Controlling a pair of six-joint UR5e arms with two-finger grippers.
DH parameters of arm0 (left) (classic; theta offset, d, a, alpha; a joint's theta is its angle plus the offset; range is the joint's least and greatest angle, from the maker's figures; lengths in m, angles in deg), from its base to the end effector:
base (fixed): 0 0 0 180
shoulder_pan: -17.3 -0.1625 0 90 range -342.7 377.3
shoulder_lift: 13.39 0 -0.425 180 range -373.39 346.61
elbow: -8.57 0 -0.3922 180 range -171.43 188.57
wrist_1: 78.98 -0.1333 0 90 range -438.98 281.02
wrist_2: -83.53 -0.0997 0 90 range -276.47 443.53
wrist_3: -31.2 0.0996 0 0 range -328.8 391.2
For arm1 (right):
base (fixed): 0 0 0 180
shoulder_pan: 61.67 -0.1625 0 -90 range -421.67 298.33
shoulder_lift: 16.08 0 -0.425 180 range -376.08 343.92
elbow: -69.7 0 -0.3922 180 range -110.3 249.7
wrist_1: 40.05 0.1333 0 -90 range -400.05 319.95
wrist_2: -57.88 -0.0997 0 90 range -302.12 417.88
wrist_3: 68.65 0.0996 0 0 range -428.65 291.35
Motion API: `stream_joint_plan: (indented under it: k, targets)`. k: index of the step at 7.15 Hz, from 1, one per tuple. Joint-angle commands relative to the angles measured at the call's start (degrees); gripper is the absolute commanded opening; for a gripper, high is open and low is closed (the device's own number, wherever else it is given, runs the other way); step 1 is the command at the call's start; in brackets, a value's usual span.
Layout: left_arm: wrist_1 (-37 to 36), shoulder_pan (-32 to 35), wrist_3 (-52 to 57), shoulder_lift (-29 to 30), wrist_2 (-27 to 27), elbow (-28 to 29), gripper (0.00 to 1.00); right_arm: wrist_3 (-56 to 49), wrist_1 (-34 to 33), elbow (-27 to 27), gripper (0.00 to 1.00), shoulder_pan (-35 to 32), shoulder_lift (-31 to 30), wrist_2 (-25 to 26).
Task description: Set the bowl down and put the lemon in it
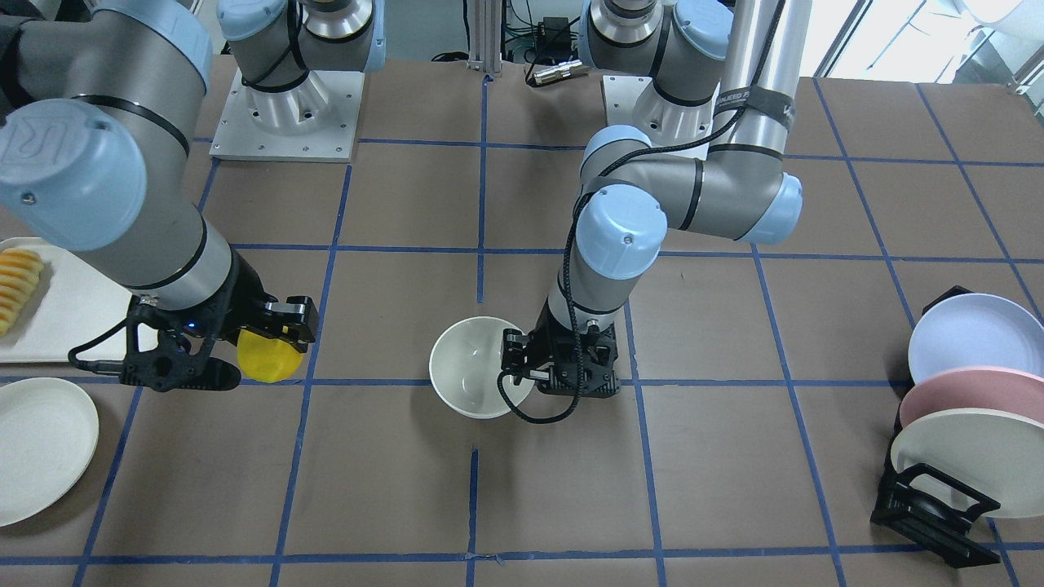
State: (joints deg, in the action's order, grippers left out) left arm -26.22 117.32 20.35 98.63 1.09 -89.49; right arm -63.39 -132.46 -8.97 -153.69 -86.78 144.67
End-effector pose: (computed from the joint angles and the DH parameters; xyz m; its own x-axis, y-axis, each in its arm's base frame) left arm -0.2503 -0.5752 0.2744 -0.9884 0.0013 0.1517 -0.0137 0.9951 -0.0978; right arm 0.1606 -0.6132 0.4006 -0.9970 0.0615 -0.0466 0.0566 0.9932 0.1016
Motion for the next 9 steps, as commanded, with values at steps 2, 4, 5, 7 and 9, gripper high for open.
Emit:
stream_joint_plan:
  k: [2, 4, 5, 7, 9]
  targets:
    - [24.26, -7.01, 11.59, -10.56, -4.11, 9.96, 1.0, 5.69, -3.99, -0.07, 0.0, -5.69, 2.05, -2.92]
    - [32.11, -10.09, 15.24, -16.55, -4.92, 10.51, 1.0, 11.23, -9.0, -0.16, 0.0, -10.79, 5.99, -3.03]
    - [34.14, -10.63, 15.51, -18.32, -6.32, 10.77, 1.0, 14.65, -10.68, -0.94, 0.0, -12.47, 7.4, -3.03]
    - [36.25, -11.43, 15.95, -19.03, -6.94, 10.69, 1.0, 17.06, -19.62, -4.71, 0.0, -14.67, 9.25, -3.38]
    - [37.32, -10.99, 15.6, -19.74, -8.7, 11.04, 1.0, 18.8, -25.96, -8.67, 0.0, -15.82, 9.53, -3.9]
